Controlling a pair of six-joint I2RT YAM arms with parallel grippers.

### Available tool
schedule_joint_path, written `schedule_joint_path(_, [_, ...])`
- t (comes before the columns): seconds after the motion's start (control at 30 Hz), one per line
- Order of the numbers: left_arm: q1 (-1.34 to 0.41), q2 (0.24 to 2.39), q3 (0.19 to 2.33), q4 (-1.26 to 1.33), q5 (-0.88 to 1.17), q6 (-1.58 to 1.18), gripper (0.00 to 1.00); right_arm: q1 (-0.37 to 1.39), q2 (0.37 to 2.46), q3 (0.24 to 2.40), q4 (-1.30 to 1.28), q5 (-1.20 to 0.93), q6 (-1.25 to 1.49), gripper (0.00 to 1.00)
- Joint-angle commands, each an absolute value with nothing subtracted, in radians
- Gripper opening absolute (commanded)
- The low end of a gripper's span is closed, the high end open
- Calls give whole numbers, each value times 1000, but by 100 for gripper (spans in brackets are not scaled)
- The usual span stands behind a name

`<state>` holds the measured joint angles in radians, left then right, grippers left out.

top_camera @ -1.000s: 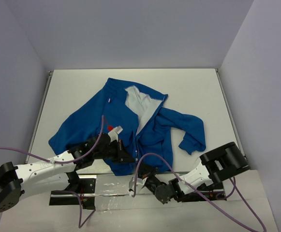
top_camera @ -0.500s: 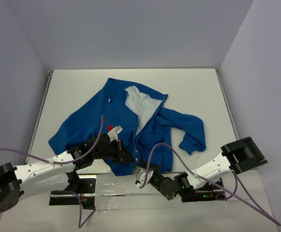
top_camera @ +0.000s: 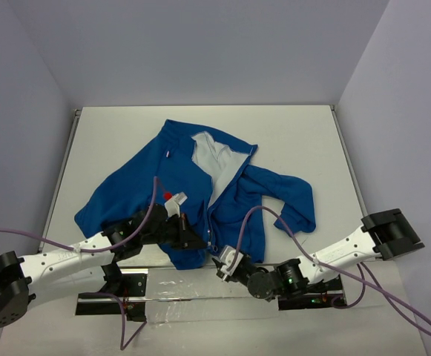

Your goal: Zip up the jacket

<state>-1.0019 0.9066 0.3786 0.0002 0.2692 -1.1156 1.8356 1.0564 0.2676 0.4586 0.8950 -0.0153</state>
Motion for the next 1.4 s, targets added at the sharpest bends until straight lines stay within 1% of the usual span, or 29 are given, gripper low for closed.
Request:
schedule_joint_path(0.0, [-1008,896,390,14,284,-1104,0,1818,1054,275,408,892,46,49])
schedule_joint_path(0.13, [-1008,895,387,18,281,-1109,0,1815,1139,307,403,931,11,48])
schedule_joint_path(0.2, [-1008,884,383,15,278,-1111,0,1810,1211,333,407,965,-24,45])
schedule_joint_path(0.3, [-1008,873,380,8,276,-1112,0,1798,1233,342,413,962,-3,45])
schedule_joint_path(0.43, [-1008,865,377,3,276,-1111,0,1747,1174,322,434,861,32,48])
schedule_joint_path(0.5, [-1008,864,376,4,277,-1111,0,1707,1125,307,439,780,34,48])
schedule_joint_path(0.57, [-1008,868,374,9,279,-1110,0,1676,1094,299,442,741,22,47])
schedule_joint_path(0.67, [-1008,876,373,19,281,-1111,0,1658,1069,298,441,721,-32,45])
schedule_joint_path(0.9, [-1008,875,374,19,280,-1109,0,1659,1125,331,422,709,-63,44])
schedule_joint_path(0.93, [-1008,870,373,16,279,-1109,0,1660,1127,334,427,713,-66,43])
schedule_joint_path(1.03, [-1008,867,373,8,278,-1106,0,1658,1131,337,434,727,-76,35])
schedule_joint_path(1.2, [-1008,872,375,16,279,-1107,0,1658,1119,339,436,737,-96,17])
schedule_joint_path(1.23, [-1008,873,376,17,279,-1106,0,1659,1118,339,435,740,-97,17])
schedule_joint_path(1.37, [-1008,877,377,18,282,-1103,0,1659,1111,337,428,752,-115,7])
